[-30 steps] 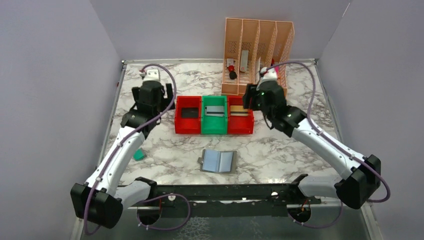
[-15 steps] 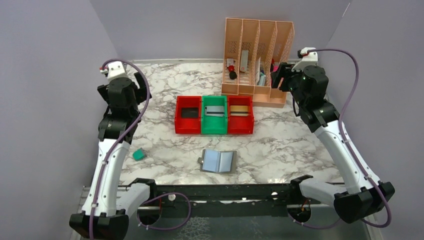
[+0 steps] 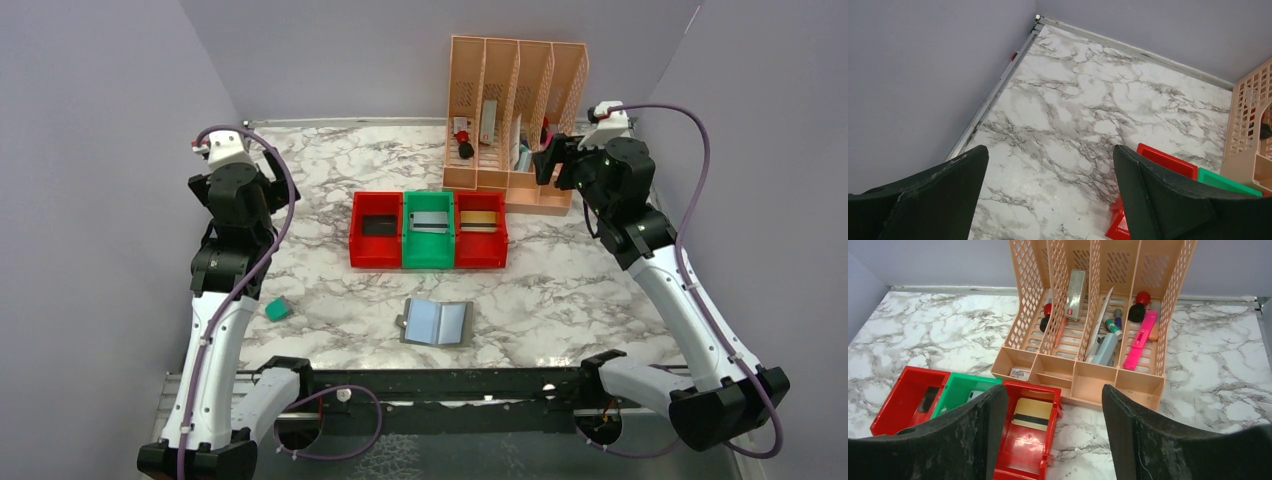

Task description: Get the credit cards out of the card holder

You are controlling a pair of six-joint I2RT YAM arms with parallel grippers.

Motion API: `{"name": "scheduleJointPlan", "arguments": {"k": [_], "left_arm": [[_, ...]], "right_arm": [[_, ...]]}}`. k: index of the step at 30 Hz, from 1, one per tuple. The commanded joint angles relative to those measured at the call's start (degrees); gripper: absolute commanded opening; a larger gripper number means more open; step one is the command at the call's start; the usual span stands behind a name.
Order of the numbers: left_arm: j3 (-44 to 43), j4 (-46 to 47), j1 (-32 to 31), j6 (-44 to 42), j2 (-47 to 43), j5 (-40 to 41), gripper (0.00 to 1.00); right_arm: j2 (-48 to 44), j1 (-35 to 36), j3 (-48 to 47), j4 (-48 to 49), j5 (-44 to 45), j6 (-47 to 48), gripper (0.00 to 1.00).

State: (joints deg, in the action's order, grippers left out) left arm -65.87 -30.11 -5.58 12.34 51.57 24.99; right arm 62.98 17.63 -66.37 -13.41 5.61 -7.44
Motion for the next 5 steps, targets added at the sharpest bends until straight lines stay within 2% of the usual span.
{"name": "scheduleJointPlan", "arguments": {"k": [1,5], "left_arm": [[-0.2,-0.2,0.0,-1.0,-1.5,-1.0,0.99],[-0.2,-0.3,0.0,-1.7,-1.1,-0.8,0.99]], "right_arm": [[-0.3,0.1,0.8,0.0,-1.6,0.1,0.74],[0.2,0.1,0.5,-0.2,-1.7,-0.3,0.74]]}}
